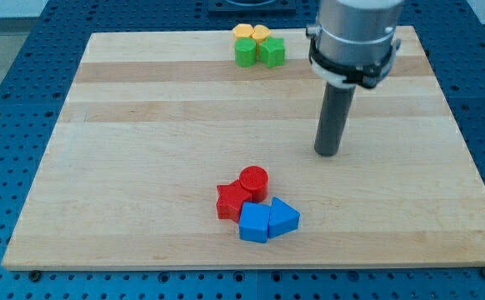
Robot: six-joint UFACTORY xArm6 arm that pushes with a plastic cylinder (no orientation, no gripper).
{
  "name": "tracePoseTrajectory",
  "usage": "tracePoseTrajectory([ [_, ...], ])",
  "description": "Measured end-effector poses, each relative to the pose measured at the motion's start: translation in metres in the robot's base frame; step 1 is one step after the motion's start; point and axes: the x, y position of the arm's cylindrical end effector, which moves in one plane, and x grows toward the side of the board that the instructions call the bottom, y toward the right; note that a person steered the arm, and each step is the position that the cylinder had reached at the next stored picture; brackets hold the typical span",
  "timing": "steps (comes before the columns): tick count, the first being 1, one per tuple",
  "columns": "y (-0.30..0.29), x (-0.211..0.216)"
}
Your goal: Push the blue triangle in between the red blocks
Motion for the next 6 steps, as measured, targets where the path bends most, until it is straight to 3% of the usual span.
tracePoseTrajectory([
  [4,0.02,0.114],
  [6,-0.033,0.138],
])
